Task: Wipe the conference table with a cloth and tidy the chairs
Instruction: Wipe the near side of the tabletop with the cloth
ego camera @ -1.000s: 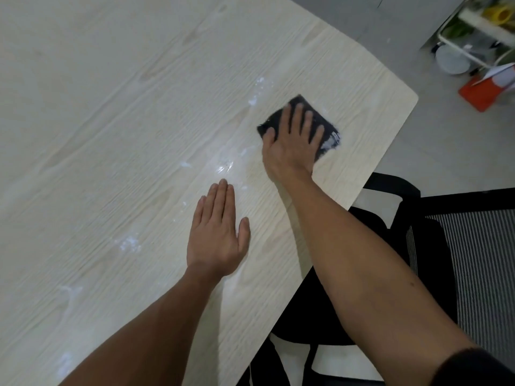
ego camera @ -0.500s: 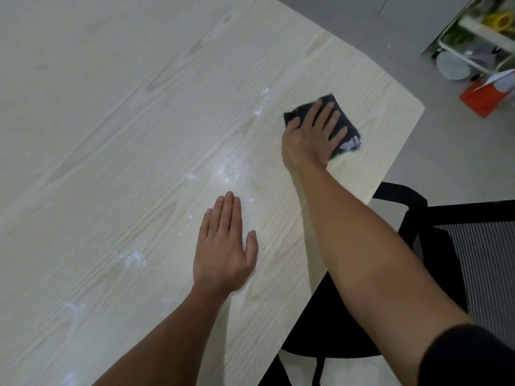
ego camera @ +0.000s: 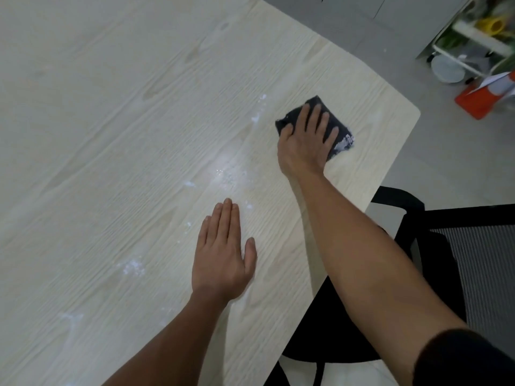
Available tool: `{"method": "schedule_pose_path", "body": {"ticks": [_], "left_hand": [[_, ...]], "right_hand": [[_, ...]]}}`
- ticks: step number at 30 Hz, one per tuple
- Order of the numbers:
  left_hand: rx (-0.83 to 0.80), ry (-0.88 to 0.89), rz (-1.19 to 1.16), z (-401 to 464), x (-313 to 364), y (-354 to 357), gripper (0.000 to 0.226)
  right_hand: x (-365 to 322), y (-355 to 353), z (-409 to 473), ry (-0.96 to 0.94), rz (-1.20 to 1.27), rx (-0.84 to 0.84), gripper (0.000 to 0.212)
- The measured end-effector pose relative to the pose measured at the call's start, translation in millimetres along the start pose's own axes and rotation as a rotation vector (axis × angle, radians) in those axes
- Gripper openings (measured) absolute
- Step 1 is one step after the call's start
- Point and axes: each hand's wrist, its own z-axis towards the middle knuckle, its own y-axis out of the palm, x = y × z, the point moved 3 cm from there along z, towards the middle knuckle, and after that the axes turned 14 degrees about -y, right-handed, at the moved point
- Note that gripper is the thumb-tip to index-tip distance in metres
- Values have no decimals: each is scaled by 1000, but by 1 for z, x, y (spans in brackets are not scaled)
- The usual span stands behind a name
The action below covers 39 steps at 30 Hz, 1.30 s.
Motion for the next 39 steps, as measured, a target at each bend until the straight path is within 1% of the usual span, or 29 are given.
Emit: {"method": "schedule_pose_path", "body": {"ticks": [2,4,7,8,9,10,13,15,17,18,20,23,25,27,28,29,31,33,35,37,39], "left_hand": [[4,4,-2,0,-1,1,73],[7,2,-1,1,-2,1,73],[7,0,8,0,-2,1,73],[9,0,6,0,-2,1,73],[8,0,4,-2,-1,1,73],[9,1,1,-1,-1,1,73],[2,3,-8,0,-2,1,73],[-5,-1,-13,1,-2,1,73],[-10,-3,-12,1,-2,2,73],[-10,-4,-14,1,-3,3,73],[-12,-6,-12,2,-3,3,73],[-11,-9,3,1,-4,3,73],[-19,-12,13,1,-5,3,73],[-20,-14,8,-1,-3,3,73],[-20,-15,6,0,-3,2,73],[-22,-15,1,0,-3,2,73],[-13,-14,-18,1,-3,1,74],[-15,-14,-31,1,-2,2,74],[-9,-16,-35,1,-1,2,74],[-3,-17,-30,1,-2,3,74],[0,-18,-17,1,-3,3,73]], "right_hand": [[-16,4,25,-77,-6,-25,66],[-35,8,31,-228,-34,-48,66],[-42,10,2,-489,-37,-95,65],[-36,9,-11,-542,-29,-103,65],[-25,10,-25,-546,-20,-100,65],[-16,9,-32,-505,-13,-95,65],[3,7,-26,-265,-25,-41,66],[-4,3,0,-169,-37,-16,65],[-20,2,31,-162,-24,-11,65],[-30,3,42,-195,-31,-19,65],[-52,8,52,-318,-54,-38,65],[-77,14,29,-576,-83,-86,63],[-73,16,0,-769,-86,-141,63],[-46,14,-24,-887,-81,-181,62],[-30,12,-31,-884,-69,-181,62],[-15,8,-33,-837,-60,-173,62],[2,0,-19,-659,-54,-130,63],[-1,-5,10,-439,-51,-89,64],[-22,-5,43,-304,-44,-57,64],[-52,1,63,-305,-36,-68,64],[-85,9,63,-410,-44,-80,65]]}}
